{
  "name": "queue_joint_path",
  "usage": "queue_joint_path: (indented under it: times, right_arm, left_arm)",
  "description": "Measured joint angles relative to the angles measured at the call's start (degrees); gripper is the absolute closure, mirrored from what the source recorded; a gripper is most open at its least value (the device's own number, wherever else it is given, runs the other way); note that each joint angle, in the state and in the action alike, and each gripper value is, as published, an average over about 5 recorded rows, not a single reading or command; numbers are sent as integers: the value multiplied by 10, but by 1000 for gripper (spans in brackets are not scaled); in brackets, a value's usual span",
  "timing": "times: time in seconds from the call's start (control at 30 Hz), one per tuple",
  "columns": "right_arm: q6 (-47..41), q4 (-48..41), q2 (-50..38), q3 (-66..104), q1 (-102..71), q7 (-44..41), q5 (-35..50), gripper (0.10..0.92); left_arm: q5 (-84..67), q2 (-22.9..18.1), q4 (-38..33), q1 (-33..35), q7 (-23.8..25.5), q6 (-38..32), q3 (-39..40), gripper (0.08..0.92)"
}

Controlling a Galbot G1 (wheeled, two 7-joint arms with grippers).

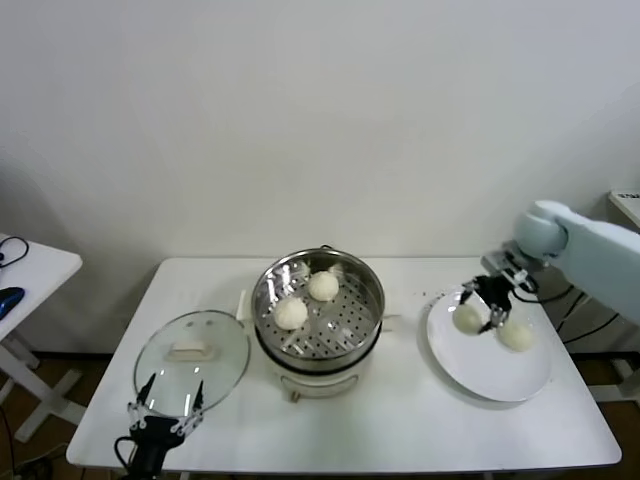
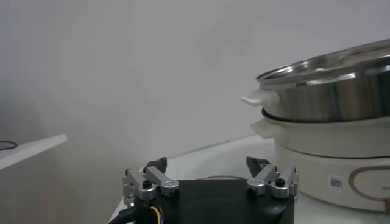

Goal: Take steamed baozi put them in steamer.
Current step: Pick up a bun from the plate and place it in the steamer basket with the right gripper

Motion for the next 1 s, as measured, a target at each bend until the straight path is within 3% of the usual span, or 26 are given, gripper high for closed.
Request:
queue_joint_path:
  times: [0.47, 1.0]
  right_arm:
    - [106, 154, 92, -23, 120, -2, -95, 321]
    - [147, 145, 240, 28, 15, 3, -212, 321]
  left_arm:
    - [3, -3, -1, 4, 1, 1, 1, 177]
    - [9, -11, 0, 8, 1, 3, 0, 177]
